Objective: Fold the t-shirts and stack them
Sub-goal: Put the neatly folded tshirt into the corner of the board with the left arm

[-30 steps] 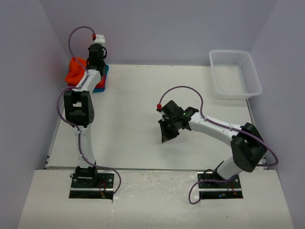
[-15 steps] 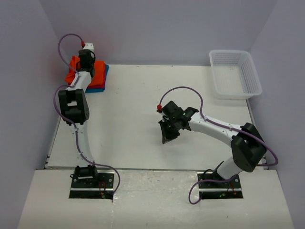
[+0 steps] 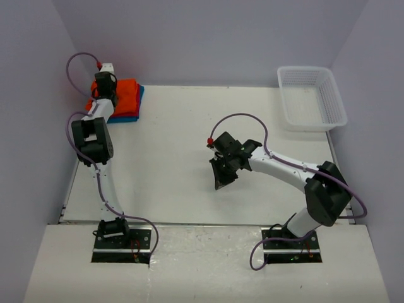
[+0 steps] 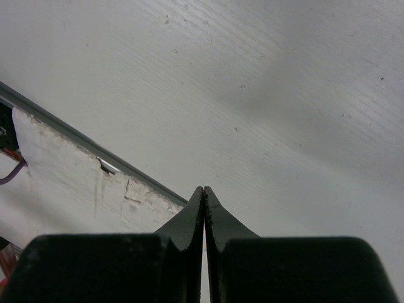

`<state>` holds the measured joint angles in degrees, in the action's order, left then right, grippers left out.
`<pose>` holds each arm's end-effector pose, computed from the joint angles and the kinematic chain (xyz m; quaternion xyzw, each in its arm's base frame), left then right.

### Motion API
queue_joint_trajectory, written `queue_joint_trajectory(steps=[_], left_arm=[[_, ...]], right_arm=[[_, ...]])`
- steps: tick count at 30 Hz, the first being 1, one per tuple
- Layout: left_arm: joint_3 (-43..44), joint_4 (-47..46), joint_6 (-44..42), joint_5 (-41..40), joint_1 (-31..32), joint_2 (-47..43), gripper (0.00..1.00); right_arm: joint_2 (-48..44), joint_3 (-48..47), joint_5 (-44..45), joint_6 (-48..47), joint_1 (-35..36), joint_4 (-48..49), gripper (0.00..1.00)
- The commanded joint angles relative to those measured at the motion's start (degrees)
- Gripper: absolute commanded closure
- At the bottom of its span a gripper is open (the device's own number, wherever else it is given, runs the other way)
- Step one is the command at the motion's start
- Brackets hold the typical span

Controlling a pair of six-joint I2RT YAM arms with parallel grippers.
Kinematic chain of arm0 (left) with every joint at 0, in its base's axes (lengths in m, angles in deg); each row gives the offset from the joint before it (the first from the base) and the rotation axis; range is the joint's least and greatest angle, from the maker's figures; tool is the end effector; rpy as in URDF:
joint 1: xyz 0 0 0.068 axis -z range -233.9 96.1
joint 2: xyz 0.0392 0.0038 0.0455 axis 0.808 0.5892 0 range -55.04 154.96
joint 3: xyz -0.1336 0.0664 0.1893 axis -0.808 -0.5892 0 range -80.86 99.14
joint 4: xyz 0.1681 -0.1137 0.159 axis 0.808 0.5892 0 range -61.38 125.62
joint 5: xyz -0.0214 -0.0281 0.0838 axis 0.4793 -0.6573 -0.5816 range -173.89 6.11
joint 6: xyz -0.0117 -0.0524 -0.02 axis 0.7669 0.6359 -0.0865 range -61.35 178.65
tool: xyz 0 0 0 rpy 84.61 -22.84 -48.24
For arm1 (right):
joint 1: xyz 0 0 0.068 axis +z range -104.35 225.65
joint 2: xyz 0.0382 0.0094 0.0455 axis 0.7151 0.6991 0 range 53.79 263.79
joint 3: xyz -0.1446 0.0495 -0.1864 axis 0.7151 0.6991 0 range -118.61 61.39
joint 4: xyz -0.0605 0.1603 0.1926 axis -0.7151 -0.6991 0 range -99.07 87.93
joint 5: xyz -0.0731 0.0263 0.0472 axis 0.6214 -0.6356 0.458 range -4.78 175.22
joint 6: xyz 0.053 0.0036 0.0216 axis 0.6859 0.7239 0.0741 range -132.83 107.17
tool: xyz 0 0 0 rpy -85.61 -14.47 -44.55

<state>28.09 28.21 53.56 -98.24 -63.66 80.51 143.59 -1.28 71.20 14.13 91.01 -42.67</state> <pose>0.5197 0.0997 0.1710 -0.1003 0.8389 0.1729 0.5062 0.2067 0.2232 0.1832 -0.1790 0.9575 0.2098 0.0842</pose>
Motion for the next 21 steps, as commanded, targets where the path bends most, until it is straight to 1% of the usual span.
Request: queue_joint_trajectory(steps=[1, 6, 8, 11, 12, 13, 15, 17, 19, 21], left_arm=[[-1.63, -4.08, 0.6, -2.26, -0.26, -1.95, 1.0], [-1.19, -4.6, 0.16, -4.28, -0.52, -0.9, 1.0], [-2.41, -6.97, 0.25, -5.77, -0.52, -1.51, 1.0], [-6.8, -11.27, 1.04, -6.66, -0.52, -3.79, 1.0], [-10.04, -12.68, 1.47, -6.48, -0.52, -4.84, 1.0], [-11.81, -15.82, 2.0, -5.44, -0.52, -7.2, 1.0], [-14.89, -18.57, 2.36, -4.9, -0.52, -9.06, 1.0], [-14.12, -17.88, 2.1, -5.16, -0.52, -9.86, 1.0], [-11.4, -14.98, 1.83, -7.08, -0.61, -9.16, 1.0], [-11.21, -14.89, 1.31, -7.97, -0.61, -9.25, 1.0]], right_arm=[[-0.06, -2.89, 0.31, -0.51, 0.43, -1.76, 1.0], [-0.06, -2.8, 0.31, -0.33, 0.69, -2.12, 1.0], [0.2, -2.72, 0.22, -0.33, 0.78, -2.2, 1.0], [0.29, -2.72, 0.13, -0.42, 0.87, -2.12, 1.0], [0.29, -2.63, 0.13, -0.33, 0.95, -2.12, 1.0], [0.38, -2.63, -0.13, -0.33, 0.95, -1.94, 1.0], [0.38, -2.54, -0.3, -0.33, 0.95, -1.85, 1.0], [0.12, -2.45, -0.3, -0.24, 0.95, -1.94, 1.0], [-0.24, -2.28, -0.22, -0.24, 0.95, -1.85, 1.0], [-0.41, -2.1, -0.3, -0.24, 0.95, -1.85, 1.0]])
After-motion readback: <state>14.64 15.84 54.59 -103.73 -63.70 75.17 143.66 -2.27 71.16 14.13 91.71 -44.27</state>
